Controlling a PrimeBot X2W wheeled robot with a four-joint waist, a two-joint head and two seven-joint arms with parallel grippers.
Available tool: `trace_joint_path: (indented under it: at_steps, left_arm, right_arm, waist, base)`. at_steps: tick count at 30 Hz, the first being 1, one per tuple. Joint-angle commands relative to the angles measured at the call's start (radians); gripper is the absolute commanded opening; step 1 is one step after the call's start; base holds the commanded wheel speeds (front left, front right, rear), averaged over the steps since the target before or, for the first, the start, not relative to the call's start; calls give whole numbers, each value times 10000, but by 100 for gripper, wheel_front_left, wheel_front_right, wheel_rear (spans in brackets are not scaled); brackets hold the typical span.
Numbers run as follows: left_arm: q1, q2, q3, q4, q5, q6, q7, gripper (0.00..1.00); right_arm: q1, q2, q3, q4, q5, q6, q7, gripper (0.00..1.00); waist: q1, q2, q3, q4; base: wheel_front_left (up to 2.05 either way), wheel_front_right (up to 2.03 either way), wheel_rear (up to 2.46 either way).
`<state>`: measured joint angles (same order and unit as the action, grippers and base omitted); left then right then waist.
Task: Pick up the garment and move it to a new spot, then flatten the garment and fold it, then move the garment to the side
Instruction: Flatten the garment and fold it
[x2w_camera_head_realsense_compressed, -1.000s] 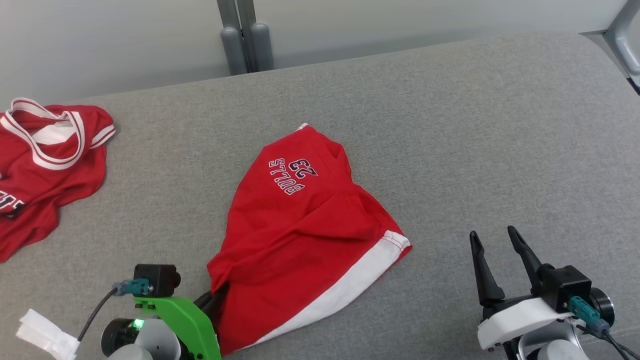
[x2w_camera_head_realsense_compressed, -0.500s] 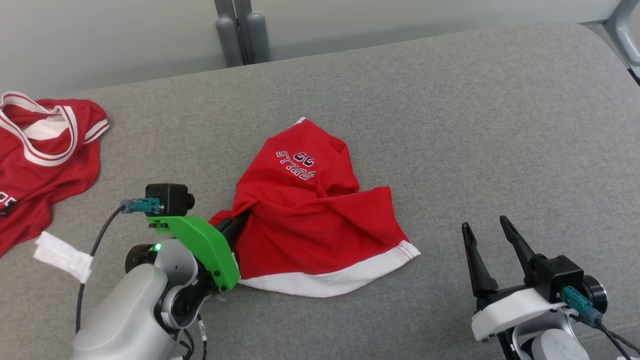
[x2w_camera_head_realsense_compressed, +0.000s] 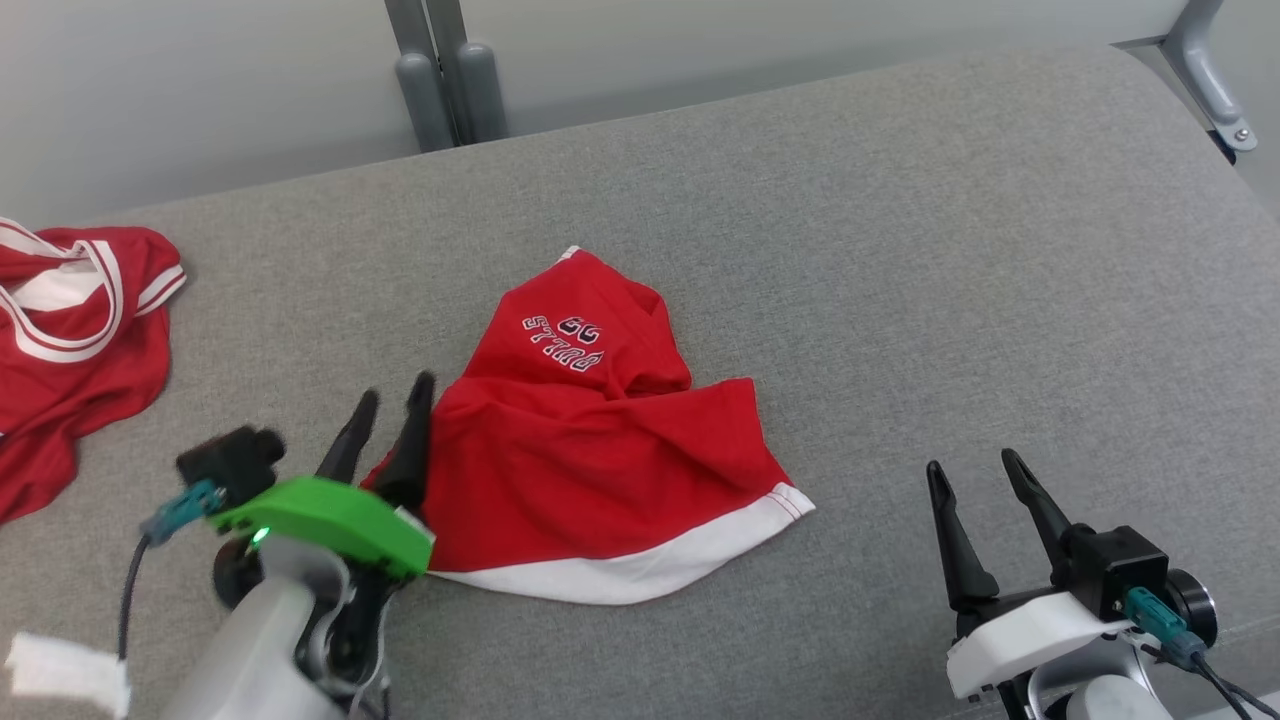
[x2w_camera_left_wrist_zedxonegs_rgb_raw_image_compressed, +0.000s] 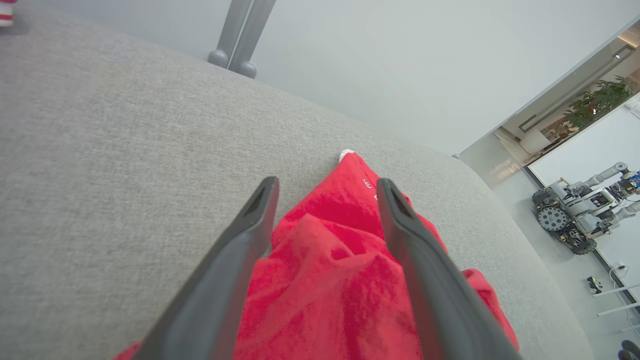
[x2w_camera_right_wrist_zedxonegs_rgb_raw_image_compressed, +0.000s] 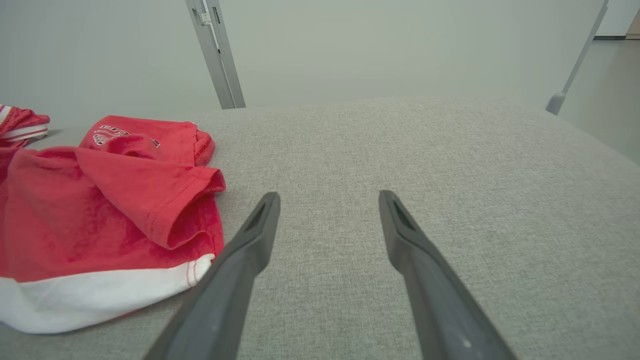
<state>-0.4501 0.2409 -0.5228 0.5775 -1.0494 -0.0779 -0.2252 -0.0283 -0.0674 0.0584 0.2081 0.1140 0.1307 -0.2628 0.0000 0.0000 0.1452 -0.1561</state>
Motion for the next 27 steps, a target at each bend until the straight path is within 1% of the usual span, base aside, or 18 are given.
trace_joint_path:
  at_steps: [1,2,4,5,7,9,10,11,15,16,18,23,27]
  left_arm:
    - [725,503,367,-209,-3,44,-200,100]
    - [1093,727,593,-422,41,79,-285,100]
    - [2006,998,1122,-825,0,115,-370,100]
    - [2469,1237,1270,-974,218,127,-397,100]
    - [3022,1440,1614,-1180,404,17,-399,100]
    - [3305,1665,1528,-1209,1094,-101,-399,100]
    - [3389,1672,1462,-1045,1265,-111,-398,100]
    - [3308,1773,1272,-884,1819,-150,-398,100]
    - [2610,1540,645,-169,3004,-304,-400,100]
    - [2487,1376,474,26,3053,-386,-401,100]
    - [2209,1250,163,303,3345,-460,-401,100]
    - [1732,943,-567,659,3633,-538,-402,100]
    - [1554,935,-994,439,3474,-536,-404,100]
  right_arm:
    - [199,5,-69,-33,28,1,-30,100]
    - [257,7,-88,-44,27,1,-30,100]
    - [376,-4,-141,-77,33,1,-30,100]
    - [436,-13,-178,-102,40,1,-30,100]
    - [508,-11,-227,-115,38,1,-30,100]
    - [523,-26,-228,-125,39,1,-30,100]
    - [509,-40,-206,-117,42,1,-30,100]
    - [454,-49,-189,-113,37,1,-30,100]
    - [223,-34,-90,-104,-3,1,-30,100]
    - [198,-32,-60,-94,-3,1,-30,100]
    - [162,-42,-10,-67,9,1,-30,100]
    - [210,-38,-11,-53,44,1,-30,100]
    - [266,-15,-60,-33,67,1,-30,100]
  waist:
    - [0,0,-236,-81]
    - [0,0,-289,-88]
    - [0,0,-363,-92]
    - [0,0,-375,-79]
    - [0,0,-360,-16]
    - [0,0,-314,46]
    - [0,0,-290,70]
    - [0,0,-235,97]
    - [0,0,-115,125]
    - [0,0,-92,113]
    - [0,0,-70,79]
    - [0,0,-26,-11]
    - [0,0,21,-48]
  base:
    - [0,0,0]
    - [0,0,0]
    - [0,0,0]
    - [0,0,0]
    - [0,0,0]
    - [0,0,0]
    - [0,0,0]
    - [0,0,0]
    - [0,0,0]
    - [0,0,0]
    - [0,0,0]
    - [0,0,0]
    - [0,0,0]
